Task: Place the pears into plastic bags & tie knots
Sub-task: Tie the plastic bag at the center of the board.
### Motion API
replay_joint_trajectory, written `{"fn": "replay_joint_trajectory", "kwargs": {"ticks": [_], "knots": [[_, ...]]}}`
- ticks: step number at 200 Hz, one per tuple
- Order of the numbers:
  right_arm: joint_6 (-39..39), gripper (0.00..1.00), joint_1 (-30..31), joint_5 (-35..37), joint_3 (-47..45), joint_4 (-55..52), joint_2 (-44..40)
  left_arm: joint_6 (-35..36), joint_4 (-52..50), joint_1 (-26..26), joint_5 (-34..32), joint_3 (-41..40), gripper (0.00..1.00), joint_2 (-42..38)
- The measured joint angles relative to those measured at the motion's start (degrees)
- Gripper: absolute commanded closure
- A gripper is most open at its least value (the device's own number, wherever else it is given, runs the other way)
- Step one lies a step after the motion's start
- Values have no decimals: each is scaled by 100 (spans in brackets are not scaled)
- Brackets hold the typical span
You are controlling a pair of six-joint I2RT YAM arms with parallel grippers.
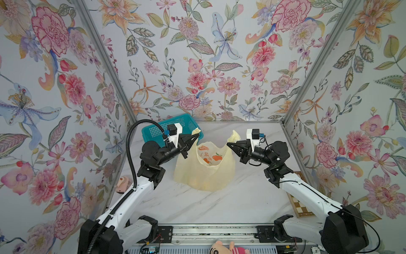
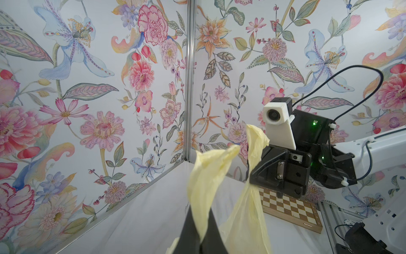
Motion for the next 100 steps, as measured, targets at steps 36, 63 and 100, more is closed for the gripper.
{"fn": "replay_joint_trajectory", "kwargs": {"ticks": [36,63,100], "knots": [[-1226,100,-55,-98,901,-1799,-249,369,-1008,-76,0,638,100,205],[-2643,100,103,-76,1698,-3456,-260,748,-1875,-245,63,1193,100,579],[-4138,100,645,85,2151,-5007,-37,1012,-2704,-352,426,1384,99,1128]]}}
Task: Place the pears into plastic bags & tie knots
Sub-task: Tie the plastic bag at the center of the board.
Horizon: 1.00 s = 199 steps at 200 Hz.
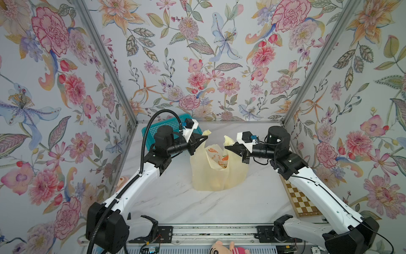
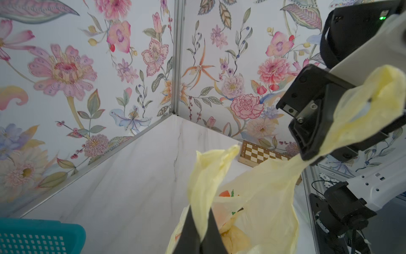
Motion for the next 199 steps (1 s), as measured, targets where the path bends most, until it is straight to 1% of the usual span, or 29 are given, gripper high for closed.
{"fn": "replay_joint_trajectory", "kwargs": {"ticks": [8,20,30,36,44,68,119,175,190,199], "knots": [[-210,100,122,44,72,-234,133,20,-120,-17,70,0,96,72],[-455,100,282,109,151,-516,339,72,-280,-61,201,4,89,146],[-592,100,389,170,192,-678,498,155,-407,-107,264,31,79,181],[-651,100,439,205,214,-763,584,234,-527,-129,313,79,69,199],[-728,100,483,247,243,-866,680,365,-669,-153,348,153,60,223],[-833,100,511,367,367,-1025,874,669,-1082,-188,341,321,45,221],[-922,100,511,505,675,-1137,997,1434,-1792,-188,83,330,35,133],[-1115,100,498,973,1054,-1360,1147,1687,-1875,-188,22,334,27,133],[-1196,100,483,1126,1134,-1434,1231,1751,-1878,-188,-9,374,23,133],[-1239,100,470,1209,1198,-1495,1294,1803,-1869,-188,-37,415,19,133]]}}
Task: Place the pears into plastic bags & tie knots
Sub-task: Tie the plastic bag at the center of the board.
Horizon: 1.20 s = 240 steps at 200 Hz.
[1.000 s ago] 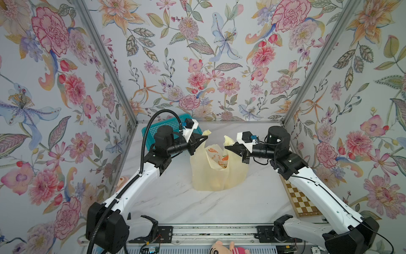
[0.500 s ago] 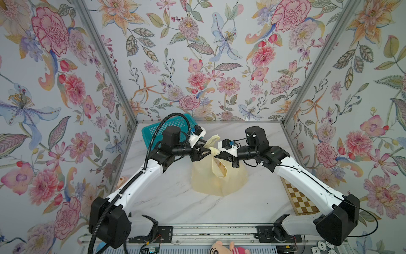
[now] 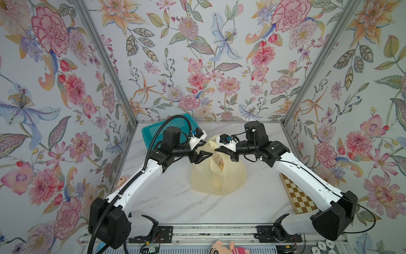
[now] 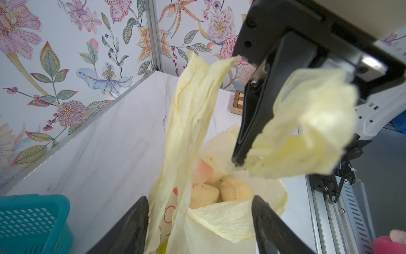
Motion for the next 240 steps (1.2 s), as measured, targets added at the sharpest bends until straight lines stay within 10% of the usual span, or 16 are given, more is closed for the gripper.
{"fn": "replay_joint_trajectory", "kwargs": {"ticks": [150,177,218,240], "knots": [[-164,100,-557,474,313,-269,280,776,267,0,-26,1394,2,1921],[111,100,-863,426,72,-105,-17,710,507,-2,42,1434,16,2015],[302,100,-1005,299,-216,142,-195,723,581,-74,455,1655,67,2299],[232,100,-1001,160,-243,142,-184,835,293,-136,614,1665,72,2334]]}}
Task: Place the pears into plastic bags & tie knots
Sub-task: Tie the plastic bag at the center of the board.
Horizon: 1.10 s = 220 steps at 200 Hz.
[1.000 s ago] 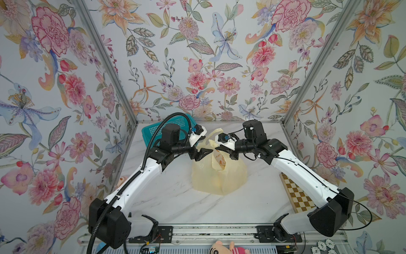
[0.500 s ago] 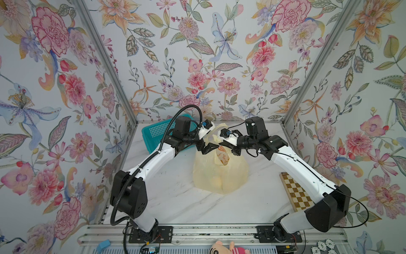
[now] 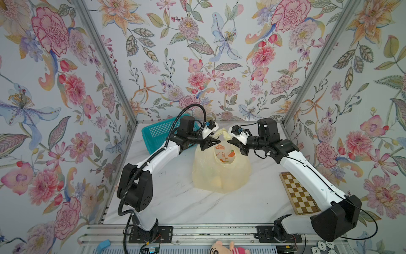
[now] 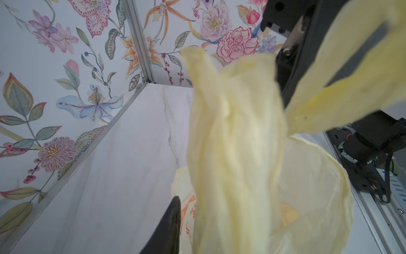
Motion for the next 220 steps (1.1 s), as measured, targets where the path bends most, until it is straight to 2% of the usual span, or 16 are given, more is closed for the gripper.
{"fn": "replay_joint_trajectory", "kwargs": {"ticks": [14,32,80,113,140,200,220], "knots": [[-129,100,35,-114,2,-2,26,55,-186,-39,87,2,69,0],[-308,100,157,-188,46,-28,162,103,-435,-87,114,2,57,-2],[-750,100,363,-223,407,-247,743,-31,-553,-225,70,-326,36,-444],[-1012,100,474,-269,710,-492,872,-299,-400,-234,-2,-426,32,-778],[-1158,100,621,-295,828,-608,925,-391,-363,-245,-90,-444,35,-962],[-1449,100,695,-264,831,-798,929,-476,-483,-341,-31,-444,64,-1036],[-1510,100,693,-267,828,-822,916,-481,-553,-339,48,-444,66,-1036]]}}
